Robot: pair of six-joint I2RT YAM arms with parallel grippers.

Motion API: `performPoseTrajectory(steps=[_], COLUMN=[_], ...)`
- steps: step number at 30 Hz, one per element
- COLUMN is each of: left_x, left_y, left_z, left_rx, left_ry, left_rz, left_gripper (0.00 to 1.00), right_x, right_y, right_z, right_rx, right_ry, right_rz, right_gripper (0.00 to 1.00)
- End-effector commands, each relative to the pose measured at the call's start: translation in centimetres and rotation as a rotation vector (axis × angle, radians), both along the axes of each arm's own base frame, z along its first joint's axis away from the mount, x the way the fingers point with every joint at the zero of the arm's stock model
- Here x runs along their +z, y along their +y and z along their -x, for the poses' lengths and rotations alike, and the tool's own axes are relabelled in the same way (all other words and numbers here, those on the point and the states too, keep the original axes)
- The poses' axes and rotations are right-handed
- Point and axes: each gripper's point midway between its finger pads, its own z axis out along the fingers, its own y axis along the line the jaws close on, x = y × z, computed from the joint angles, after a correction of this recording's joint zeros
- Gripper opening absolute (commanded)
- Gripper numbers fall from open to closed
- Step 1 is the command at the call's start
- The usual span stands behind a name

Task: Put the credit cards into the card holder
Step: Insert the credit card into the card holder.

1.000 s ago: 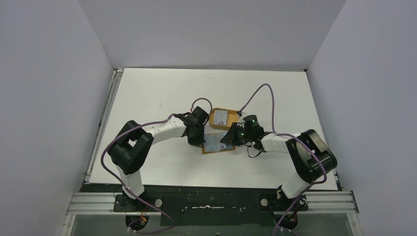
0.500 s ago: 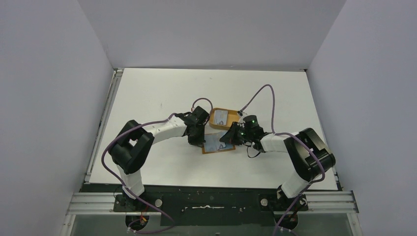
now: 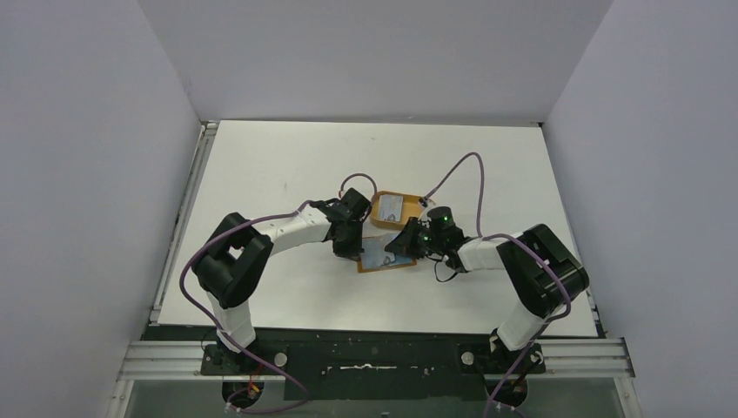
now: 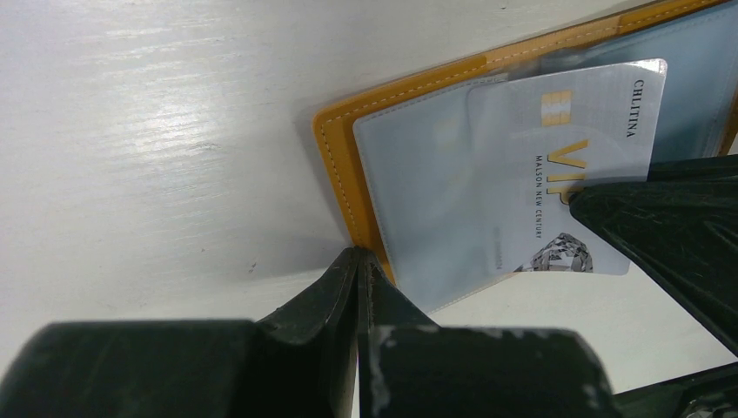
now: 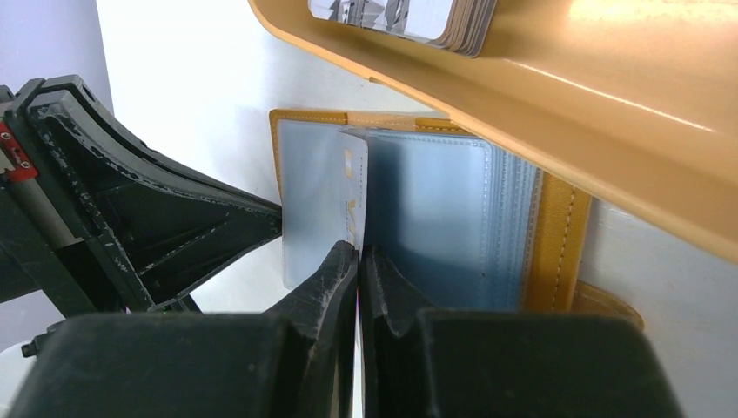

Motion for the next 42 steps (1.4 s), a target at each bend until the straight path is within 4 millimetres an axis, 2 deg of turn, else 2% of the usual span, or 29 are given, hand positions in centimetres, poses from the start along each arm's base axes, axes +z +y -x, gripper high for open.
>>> performPoseTrajectory(steps=[1,7,17,22,27,32,42], left_x=[-1.4,-1.4,-1.2,-1.1,-0.9,-0.5,0.2], left_y=[-1.6,-1.6,-1.9,-1.9,-2.0,-2.2,-4.1], left_z=[0.6,0.7,0.9,0.9,0.9,0.8,1.0], left_rx=[-0.022,-0.022,-0.023,-0.023,-0.023,-0.027,-0.064], left_ry=[0.015,0.016,0.011,0.006,0.002,-0.008,-0.009], left_rz=[0.025,0.028,0.046,0.05,0.059,0.074,0.185], left_gripper=[0.0,0.0,0.0,0.0,0.0,0.0,0.0], right_x=[-2.8,-3.4,-2.7,-1.9,-1.2,-0.5,-0.9], right_y=[-0.8,-0.2,0.5,0.2,0.2,0.4,1.8], right_z=[1.2,1.5,1.7,1.6,1.7,2.0,3.0], right_rx=[-0.019,-0.037,-0.037,-0.038,-0.021,0.027,0.124], right_ry=[0.039,0.071,0.057,0.028,0.003,-0.038,-0.058], right_rz=[0.072,0.044,0.038,0.063,0.116,0.198,0.291], right_gripper=[0.0,0.0,0.01,0.23,0.37,0.41,0.43])
